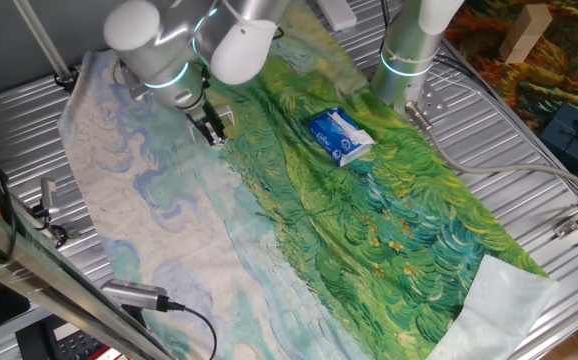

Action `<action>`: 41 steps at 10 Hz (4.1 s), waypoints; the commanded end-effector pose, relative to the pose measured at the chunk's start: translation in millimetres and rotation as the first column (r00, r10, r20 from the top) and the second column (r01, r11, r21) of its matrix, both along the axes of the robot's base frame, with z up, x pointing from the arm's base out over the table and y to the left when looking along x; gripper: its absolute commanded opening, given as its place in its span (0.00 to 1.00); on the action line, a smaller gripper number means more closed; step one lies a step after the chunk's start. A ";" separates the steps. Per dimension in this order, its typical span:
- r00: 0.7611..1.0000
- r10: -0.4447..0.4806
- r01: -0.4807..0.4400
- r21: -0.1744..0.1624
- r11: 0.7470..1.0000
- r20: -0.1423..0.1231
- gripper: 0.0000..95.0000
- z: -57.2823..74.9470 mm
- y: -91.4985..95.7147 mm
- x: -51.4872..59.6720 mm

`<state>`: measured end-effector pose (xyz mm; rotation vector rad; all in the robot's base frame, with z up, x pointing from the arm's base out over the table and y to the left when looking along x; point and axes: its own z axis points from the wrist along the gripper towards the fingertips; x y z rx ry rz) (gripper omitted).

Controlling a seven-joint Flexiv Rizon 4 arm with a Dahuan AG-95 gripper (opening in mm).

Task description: Push the soccer ball into the goal

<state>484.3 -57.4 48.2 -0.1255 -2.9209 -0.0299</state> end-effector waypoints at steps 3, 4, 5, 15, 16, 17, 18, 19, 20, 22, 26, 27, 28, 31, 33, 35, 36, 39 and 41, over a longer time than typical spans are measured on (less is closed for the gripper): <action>0.998 -0.038 0.038 0.008 0.999 0.048 0.00 -1.2 16.0 11.3; 0.998 -0.033 0.033 0.006 0.999 0.047 0.00 -1.7 15.8 11.5; 0.998 -0.032 0.032 0.005 0.999 0.046 0.00 -2.2 15.9 11.6; 0.990 -0.005 -0.005 -0.071 0.997 -0.140 0.00 -23.8 21.4 16.5; 0.991 -0.010 0.000 -0.071 0.997 -0.130 0.00 -25.7 24.3 16.2; 0.991 -0.008 -0.001 -0.069 0.998 -0.130 0.00 -25.7 24.5 16.1; 0.988 0.007 -0.021 -0.088 0.996 -0.153 0.00 -25.7 24.5 16.1; 0.986 0.011 -0.027 -0.092 0.995 -0.166 0.00 -25.5 24.5 16.0; 0.985 0.011 -0.027 -0.091 0.996 -0.170 0.00 -25.5 24.4 15.9; 0.985 0.016 -0.030 -0.080 0.996 -0.174 0.00 -26.9 23.0 13.8; 0.985 0.049 -0.055 -0.037 0.998 -0.166 0.00 -36.5 12.0 -6.3; 0.989 0.029 -0.031 -0.010 0.999 -0.142 0.00 -34.2 11.4 -10.0; 0.990 0.022 -0.025 -0.015 1.000 -0.139 0.00 -30.9 12.1 -11.2; 0.989 0.025 -0.029 -0.025 0.999 -0.144 0.00 -31.6 11.5 -12.3; 0.988 0.041 -0.047 -0.039 0.998 -0.148 0.00 -37.6 6.8 -21.6; 0.986 0.064 -0.076 -0.072 0.994 -0.156 0.00 -40.7 2.1 -28.7; 0.973 0.120 -0.145 -0.117 0.982 -0.198 0.00 -38.5 -8.1 -32.3; 0.916 0.279 -0.331 -0.151 0.932 -0.286 0.00 -13.5 -51.7 -31.7; 0.926 0.264 -0.308 -0.134 0.942 -0.272 0.00 -1.9 -49.5 -15.3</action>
